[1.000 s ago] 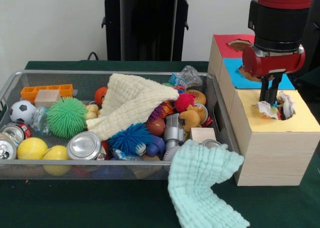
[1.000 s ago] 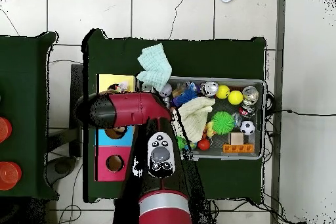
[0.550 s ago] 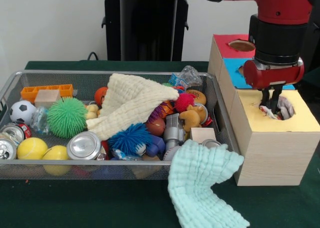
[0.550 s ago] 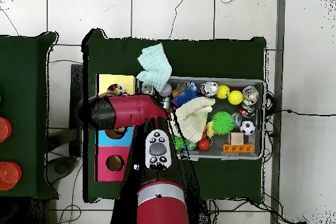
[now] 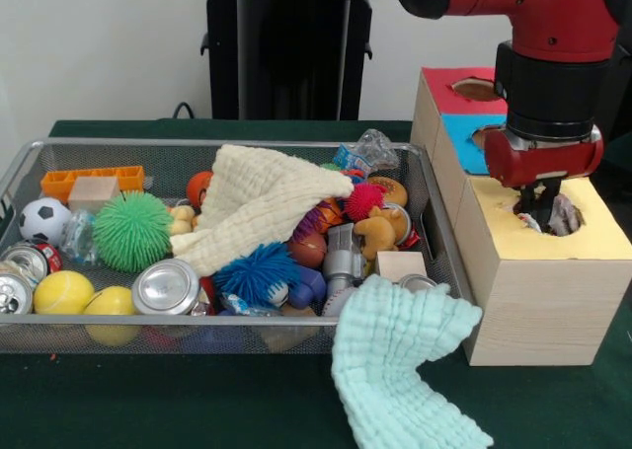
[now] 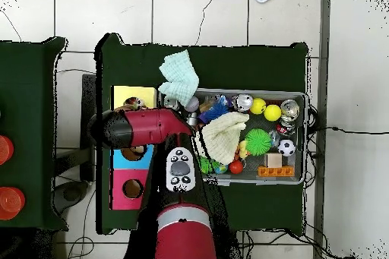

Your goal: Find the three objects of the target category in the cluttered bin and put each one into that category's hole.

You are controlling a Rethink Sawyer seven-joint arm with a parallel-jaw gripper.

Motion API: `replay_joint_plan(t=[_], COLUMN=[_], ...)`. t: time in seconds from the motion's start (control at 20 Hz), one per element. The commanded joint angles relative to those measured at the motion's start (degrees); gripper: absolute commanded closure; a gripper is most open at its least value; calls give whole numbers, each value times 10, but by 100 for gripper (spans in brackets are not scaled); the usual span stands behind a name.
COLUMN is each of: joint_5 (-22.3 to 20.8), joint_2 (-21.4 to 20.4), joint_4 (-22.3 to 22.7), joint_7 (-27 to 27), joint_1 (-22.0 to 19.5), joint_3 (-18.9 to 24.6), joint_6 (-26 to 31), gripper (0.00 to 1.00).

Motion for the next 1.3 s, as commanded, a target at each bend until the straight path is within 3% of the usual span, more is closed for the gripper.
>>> replay_joint_plan(t=[0.05,0.6,1.0,1.3], joint_5=[-5,-31,-35,-32], joint_2=[74,148,157,137], joint_4=[-7,-37,-43,-30], joint_7=[79,80,70,64], joint_1=[15,25,23,21], joint_3=[25,4,4,8], joint_6=[-2,-91,-103,-80], gripper=[100,100,100,100])
